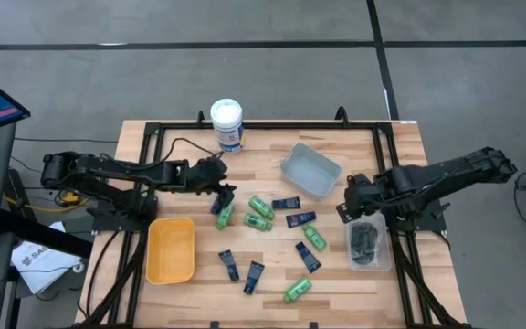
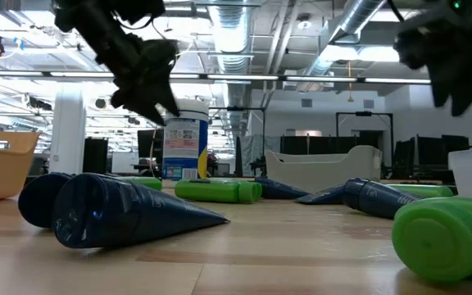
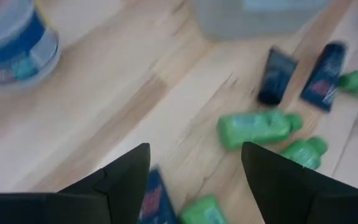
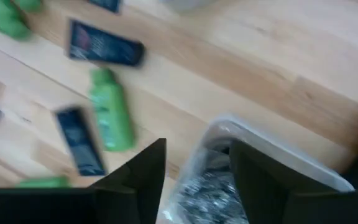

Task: Pick & Place Travel size toiletries
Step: Put the blue shave cream into the light orange bin

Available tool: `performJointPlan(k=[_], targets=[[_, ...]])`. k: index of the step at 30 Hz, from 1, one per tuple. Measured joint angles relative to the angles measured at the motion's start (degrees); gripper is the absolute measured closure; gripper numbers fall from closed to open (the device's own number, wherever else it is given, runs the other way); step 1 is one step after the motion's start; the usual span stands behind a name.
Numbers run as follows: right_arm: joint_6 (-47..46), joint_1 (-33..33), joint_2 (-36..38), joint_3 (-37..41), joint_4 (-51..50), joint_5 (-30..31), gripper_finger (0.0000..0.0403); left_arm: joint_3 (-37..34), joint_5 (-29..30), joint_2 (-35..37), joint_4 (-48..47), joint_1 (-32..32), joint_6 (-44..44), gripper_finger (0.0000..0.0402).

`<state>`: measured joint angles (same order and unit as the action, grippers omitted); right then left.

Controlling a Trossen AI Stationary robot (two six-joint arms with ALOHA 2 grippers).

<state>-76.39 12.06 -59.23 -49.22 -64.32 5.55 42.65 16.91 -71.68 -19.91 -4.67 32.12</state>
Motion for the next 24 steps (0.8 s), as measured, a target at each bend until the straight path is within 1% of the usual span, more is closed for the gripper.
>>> performJointPlan(k=[4, 8, 13, 17, 20, 24], targets=[[-0.1, -0.5, 0.9, -1.0, 0.5, 2.7, 0.0221, 0.0, 0.2, 0.0, -4.2, -0.3, 3.6, 0.0151], [0.3, -0.7, 0.8, -1.0, 0.6, 3.9, 0.0224, 0.0, 0.2, -2.3, -6.7, -1.6, 5.9, 0.0151], [1.3, -0.6, 0.0, -1.0, 0.7, 4.0, 0.0236, 0.0, -1.8, -8.2, -6.5, -2.2, 6.3, 0.0151], [2.0, -0.7, -0.1, -1.0, 1.6, 4.1, 0.0242, 0.0, -2.1, -12.9, -6.5, -2.1, 6.4, 0.0151], [2.0, -0.7, -0.1, -1.0, 1.6, 4.2, 0.0245, 0.0, -2.2, -15.1, -6.1, -2.1, 6.4, 0.0146], [3.0, -0.7, -0.1, -1.0, 2.0, 4.2, 0.0245, 0.0, -2.3, -16.8, -6.2, -2.1, 6.2, 0.013]])
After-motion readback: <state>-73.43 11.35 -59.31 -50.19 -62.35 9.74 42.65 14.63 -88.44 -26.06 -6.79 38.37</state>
